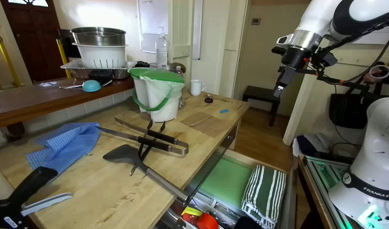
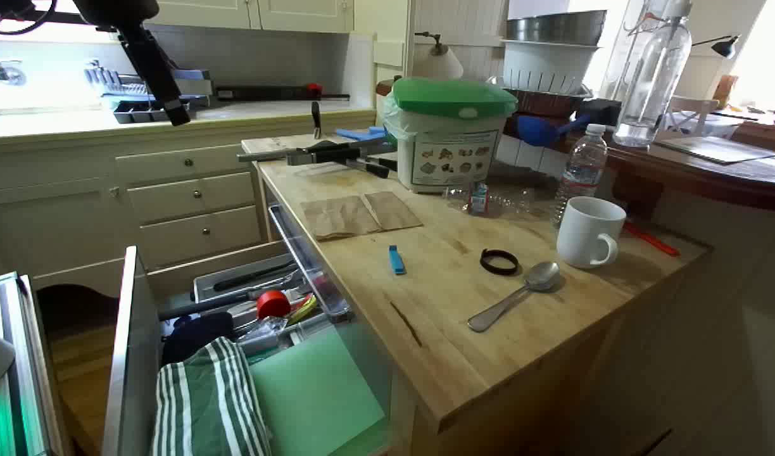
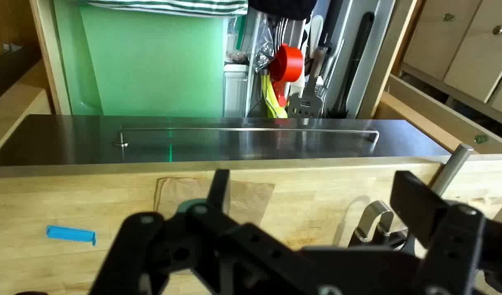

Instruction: Move the serrated tongs to the right.

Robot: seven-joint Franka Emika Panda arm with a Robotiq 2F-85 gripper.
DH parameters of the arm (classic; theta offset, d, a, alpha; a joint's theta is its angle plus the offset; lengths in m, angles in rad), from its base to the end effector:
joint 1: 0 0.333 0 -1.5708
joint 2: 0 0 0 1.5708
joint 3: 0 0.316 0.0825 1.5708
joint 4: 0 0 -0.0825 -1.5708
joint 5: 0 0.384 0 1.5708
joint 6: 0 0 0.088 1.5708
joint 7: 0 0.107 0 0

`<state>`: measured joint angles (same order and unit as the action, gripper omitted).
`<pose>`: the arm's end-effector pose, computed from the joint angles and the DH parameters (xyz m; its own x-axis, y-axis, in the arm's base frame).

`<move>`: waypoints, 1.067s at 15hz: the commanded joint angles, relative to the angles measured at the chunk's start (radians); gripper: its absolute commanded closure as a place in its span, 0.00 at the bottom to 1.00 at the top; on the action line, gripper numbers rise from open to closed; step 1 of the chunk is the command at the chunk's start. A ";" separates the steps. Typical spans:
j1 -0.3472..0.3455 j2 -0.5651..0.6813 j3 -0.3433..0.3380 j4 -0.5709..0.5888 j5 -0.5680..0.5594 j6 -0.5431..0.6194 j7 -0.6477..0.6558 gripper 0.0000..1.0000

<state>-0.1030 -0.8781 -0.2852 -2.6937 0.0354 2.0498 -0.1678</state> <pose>0.2934 -0.1216 0.4918 0.9538 -0.1776 0.2423 -0.1265 -0.9690 -0.2122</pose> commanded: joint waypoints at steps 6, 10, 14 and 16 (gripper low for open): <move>0.066 0.060 0.072 0.005 0.098 0.126 0.015 0.00; 0.157 0.241 0.153 0.067 0.126 0.260 0.002 0.00; 0.169 0.466 0.168 0.211 0.113 0.420 0.001 0.00; 0.160 0.387 0.172 0.151 0.115 0.413 0.002 0.00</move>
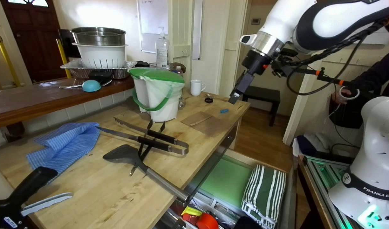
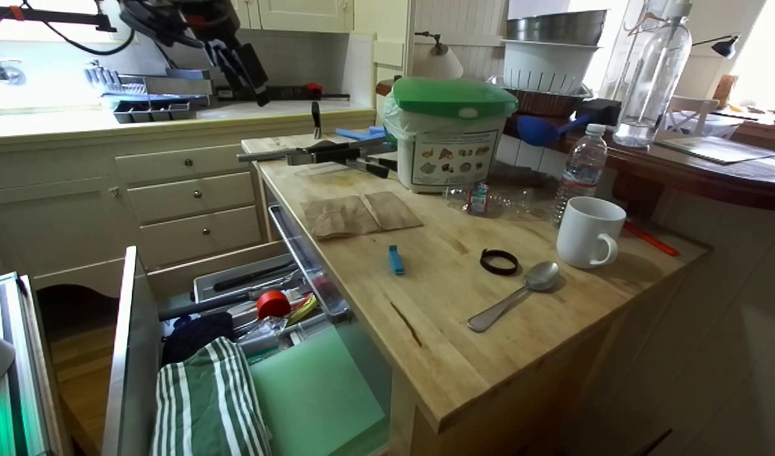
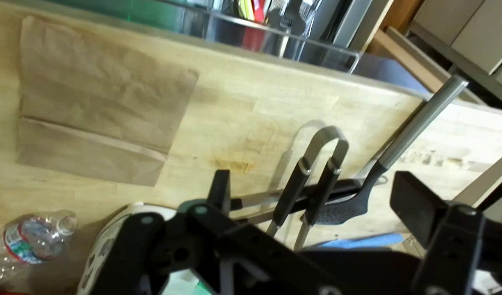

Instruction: Move the serrated tongs to the right.

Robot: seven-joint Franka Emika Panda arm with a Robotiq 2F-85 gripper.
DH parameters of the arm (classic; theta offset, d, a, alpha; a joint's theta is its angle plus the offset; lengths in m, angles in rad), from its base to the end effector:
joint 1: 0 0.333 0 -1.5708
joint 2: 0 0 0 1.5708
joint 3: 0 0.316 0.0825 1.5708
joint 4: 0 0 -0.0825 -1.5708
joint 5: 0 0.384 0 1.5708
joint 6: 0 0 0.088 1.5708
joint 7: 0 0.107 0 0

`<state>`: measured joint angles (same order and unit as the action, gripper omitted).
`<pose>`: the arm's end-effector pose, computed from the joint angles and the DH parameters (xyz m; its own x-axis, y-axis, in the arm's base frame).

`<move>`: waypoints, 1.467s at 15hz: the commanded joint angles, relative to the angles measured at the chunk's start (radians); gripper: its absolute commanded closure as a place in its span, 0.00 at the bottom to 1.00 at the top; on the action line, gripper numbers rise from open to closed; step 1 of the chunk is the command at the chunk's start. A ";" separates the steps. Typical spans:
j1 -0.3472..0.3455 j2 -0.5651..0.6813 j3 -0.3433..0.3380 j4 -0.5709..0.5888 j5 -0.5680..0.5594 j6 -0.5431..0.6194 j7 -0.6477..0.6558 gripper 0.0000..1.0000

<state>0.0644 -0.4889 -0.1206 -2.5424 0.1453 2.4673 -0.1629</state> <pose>0.4261 -0.0267 0.4814 0.9121 -0.0127 0.4097 0.0396 -0.9921 -0.1189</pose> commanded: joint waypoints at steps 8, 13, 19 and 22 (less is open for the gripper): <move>-0.022 0.215 0.052 0.131 0.024 0.121 0.120 0.00; -0.086 0.427 0.185 0.258 -0.171 0.184 0.431 0.00; -0.042 0.688 0.162 0.554 -0.261 0.052 0.530 0.00; -0.030 0.674 0.146 0.530 -0.253 0.079 0.507 0.00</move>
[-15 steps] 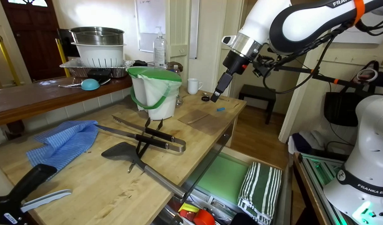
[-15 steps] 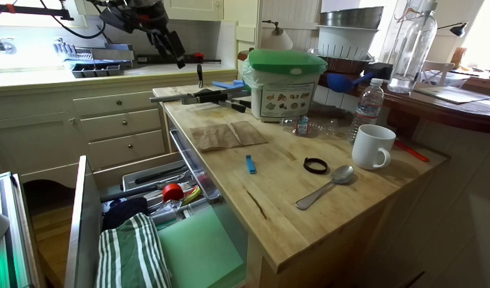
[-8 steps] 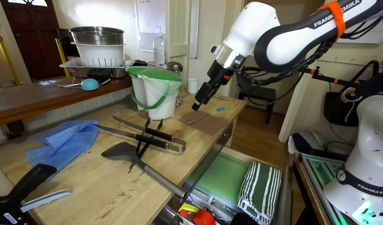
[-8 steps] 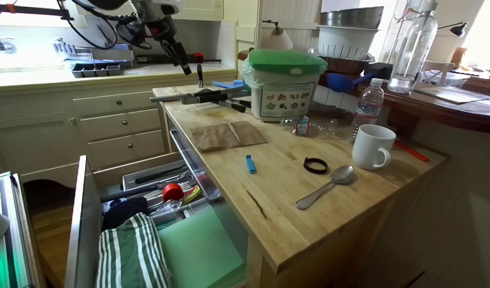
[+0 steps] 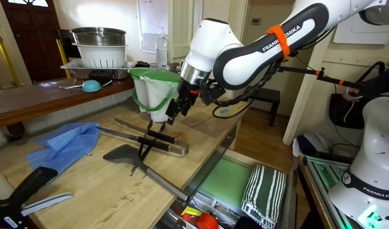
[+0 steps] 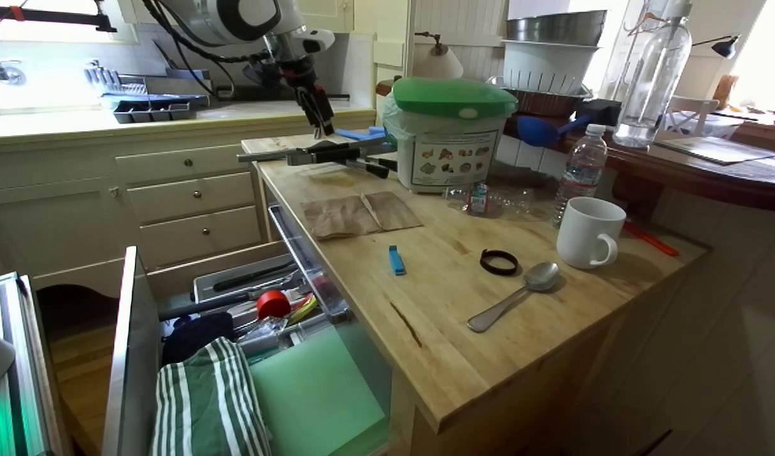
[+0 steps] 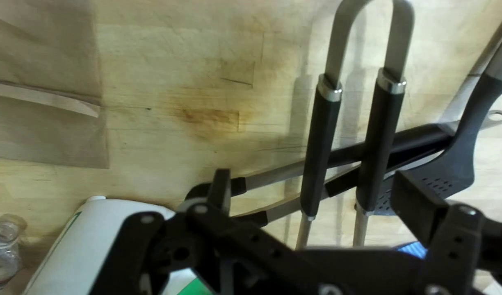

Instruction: Move the serrated tongs to the right.

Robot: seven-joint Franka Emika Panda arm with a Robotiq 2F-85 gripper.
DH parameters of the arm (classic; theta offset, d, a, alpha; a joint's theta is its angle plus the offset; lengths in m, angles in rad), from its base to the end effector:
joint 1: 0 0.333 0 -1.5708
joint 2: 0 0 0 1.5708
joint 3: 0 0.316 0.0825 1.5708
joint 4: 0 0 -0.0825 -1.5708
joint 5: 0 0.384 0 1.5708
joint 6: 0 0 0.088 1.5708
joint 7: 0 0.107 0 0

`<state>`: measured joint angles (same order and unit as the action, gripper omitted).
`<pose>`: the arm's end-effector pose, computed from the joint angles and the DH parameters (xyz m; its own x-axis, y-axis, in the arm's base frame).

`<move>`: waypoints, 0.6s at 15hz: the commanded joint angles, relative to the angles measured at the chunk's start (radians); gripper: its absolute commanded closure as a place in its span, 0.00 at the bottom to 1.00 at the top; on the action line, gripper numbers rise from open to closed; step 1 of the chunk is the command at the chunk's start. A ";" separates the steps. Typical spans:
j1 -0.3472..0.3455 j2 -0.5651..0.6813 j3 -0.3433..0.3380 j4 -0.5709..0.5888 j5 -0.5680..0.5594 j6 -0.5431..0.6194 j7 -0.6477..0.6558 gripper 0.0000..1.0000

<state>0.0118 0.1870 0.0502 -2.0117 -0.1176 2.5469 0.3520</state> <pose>0.6170 0.0387 0.3989 0.9167 -0.1988 0.3465 -0.1988 -0.9794 -0.0360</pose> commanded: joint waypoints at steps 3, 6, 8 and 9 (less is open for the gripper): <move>0.030 0.050 -0.027 0.057 0.016 -0.010 -0.010 0.00; 0.048 0.099 -0.040 0.111 0.005 -0.036 0.041 0.00; 0.073 0.133 -0.060 0.141 -0.027 -0.044 0.082 0.00; 0.080 0.149 -0.062 0.153 -0.018 -0.048 0.082 0.00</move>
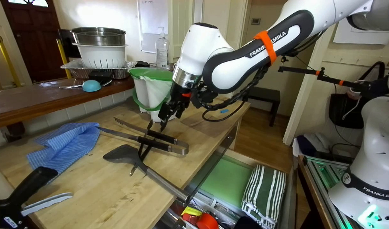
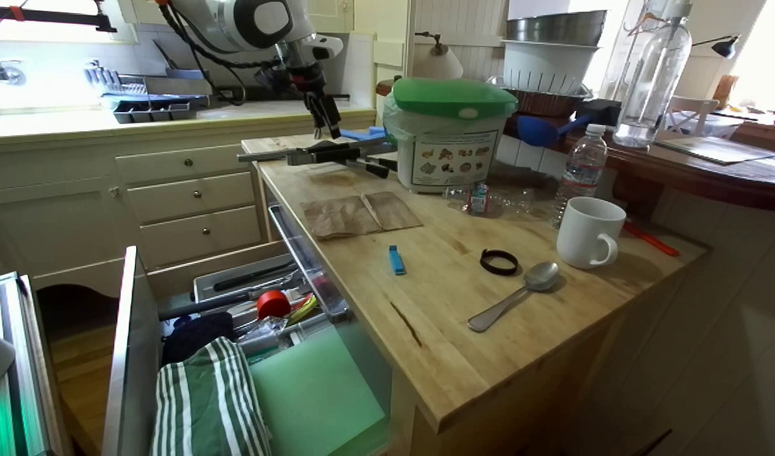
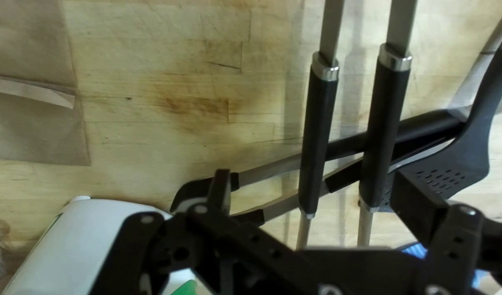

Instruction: Move the serrated tongs to the right.

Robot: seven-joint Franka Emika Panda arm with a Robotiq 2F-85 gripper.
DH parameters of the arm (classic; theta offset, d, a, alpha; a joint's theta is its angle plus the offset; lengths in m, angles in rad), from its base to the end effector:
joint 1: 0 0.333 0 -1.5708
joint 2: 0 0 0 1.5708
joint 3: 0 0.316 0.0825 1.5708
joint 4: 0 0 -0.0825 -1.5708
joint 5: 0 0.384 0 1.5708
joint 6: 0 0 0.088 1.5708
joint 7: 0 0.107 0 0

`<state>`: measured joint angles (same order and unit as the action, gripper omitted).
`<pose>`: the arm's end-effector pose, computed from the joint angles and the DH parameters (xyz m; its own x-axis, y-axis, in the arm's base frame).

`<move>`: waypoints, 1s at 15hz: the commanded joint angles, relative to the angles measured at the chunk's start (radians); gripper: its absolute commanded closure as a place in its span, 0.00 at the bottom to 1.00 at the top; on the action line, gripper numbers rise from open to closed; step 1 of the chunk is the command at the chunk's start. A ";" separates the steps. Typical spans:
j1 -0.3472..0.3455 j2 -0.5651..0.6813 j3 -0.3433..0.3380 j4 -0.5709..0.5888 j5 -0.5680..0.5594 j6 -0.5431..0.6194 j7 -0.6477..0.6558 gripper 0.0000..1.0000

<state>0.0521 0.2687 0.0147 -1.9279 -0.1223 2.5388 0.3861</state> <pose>0.6402 0.0437 0.3864 0.9129 -0.2220 0.3424 -0.2232 -0.9741 -0.0366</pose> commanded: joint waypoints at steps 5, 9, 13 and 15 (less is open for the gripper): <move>0.074 0.162 -0.033 0.150 0.006 -0.082 0.039 0.00; 0.086 0.226 -0.043 0.232 0.020 -0.080 0.047 0.00; 0.090 0.288 -0.045 0.313 0.032 -0.119 0.048 0.00; 0.094 0.316 -0.045 0.343 0.036 -0.139 0.049 0.00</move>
<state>0.1225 0.5220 -0.0148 -1.6651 -0.1117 2.4563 0.4203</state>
